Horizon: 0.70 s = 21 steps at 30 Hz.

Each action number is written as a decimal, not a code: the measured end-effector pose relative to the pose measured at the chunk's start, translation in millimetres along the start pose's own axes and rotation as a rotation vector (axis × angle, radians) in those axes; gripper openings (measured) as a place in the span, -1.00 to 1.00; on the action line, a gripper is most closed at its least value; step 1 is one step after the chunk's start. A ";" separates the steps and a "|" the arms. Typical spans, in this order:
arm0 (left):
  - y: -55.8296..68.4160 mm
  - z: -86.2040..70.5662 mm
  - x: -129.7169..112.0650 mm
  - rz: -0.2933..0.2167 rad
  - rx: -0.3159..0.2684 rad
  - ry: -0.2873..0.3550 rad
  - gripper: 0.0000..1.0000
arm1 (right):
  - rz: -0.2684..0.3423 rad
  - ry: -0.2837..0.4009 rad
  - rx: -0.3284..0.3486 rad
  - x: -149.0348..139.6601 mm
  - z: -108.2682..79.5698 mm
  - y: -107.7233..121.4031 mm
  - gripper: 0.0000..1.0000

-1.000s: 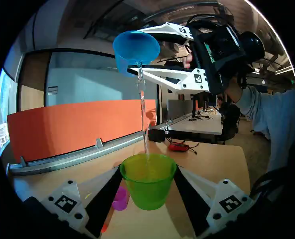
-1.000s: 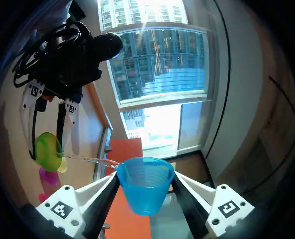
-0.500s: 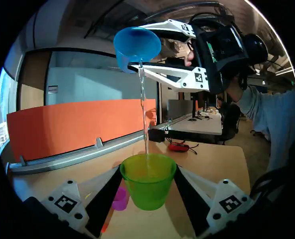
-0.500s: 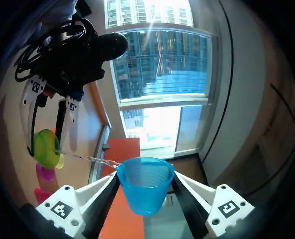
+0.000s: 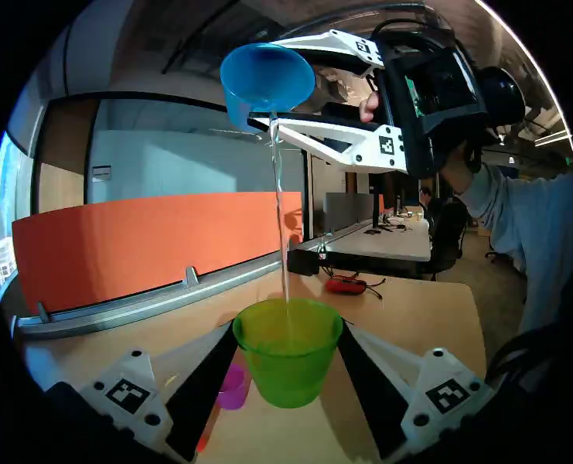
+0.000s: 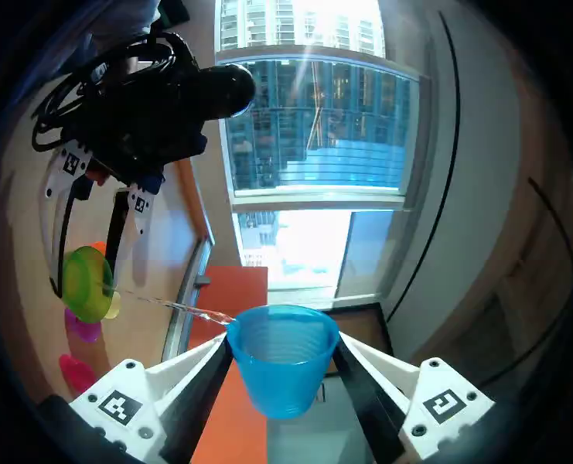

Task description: Pour water

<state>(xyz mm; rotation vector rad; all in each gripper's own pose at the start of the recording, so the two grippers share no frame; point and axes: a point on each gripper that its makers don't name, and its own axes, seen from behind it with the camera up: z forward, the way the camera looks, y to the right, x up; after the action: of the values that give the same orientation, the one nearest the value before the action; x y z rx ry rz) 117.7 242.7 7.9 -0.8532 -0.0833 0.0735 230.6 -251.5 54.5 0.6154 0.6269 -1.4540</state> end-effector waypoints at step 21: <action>-0.3 0.8 1.0 -0.007 0.001 0.006 0.77 | -0.087 0.002 -0.022 5.5 2.4 8.2 0.81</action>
<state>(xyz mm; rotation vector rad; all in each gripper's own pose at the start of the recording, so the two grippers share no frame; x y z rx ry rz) 118.6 243.2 8.7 -0.8520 -0.0802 0.0642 239.0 -256.8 52.4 0.5789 0.6778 -1.5259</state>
